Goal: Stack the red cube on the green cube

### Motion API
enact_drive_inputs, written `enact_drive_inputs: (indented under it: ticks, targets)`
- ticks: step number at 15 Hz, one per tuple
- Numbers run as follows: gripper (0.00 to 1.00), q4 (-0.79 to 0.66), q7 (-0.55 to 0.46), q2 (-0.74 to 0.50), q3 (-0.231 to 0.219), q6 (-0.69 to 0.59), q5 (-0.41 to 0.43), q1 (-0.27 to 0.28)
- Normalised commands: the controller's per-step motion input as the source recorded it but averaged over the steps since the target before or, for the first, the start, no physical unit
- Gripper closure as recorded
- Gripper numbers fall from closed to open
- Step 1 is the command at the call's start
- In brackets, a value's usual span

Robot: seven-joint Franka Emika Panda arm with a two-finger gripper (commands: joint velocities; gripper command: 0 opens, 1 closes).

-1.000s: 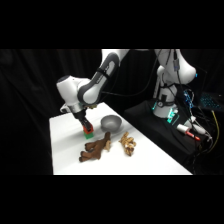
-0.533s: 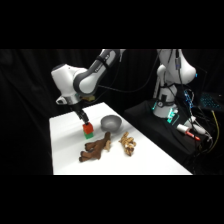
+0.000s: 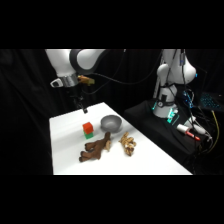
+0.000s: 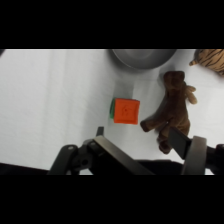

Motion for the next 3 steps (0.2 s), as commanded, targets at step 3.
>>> enact_drive_inputs:
  ticks: [3]
  targets:
    - [0.0, -0.14, -0.07, -0.32, 0.0, -0.17, 0.081, 0.051]
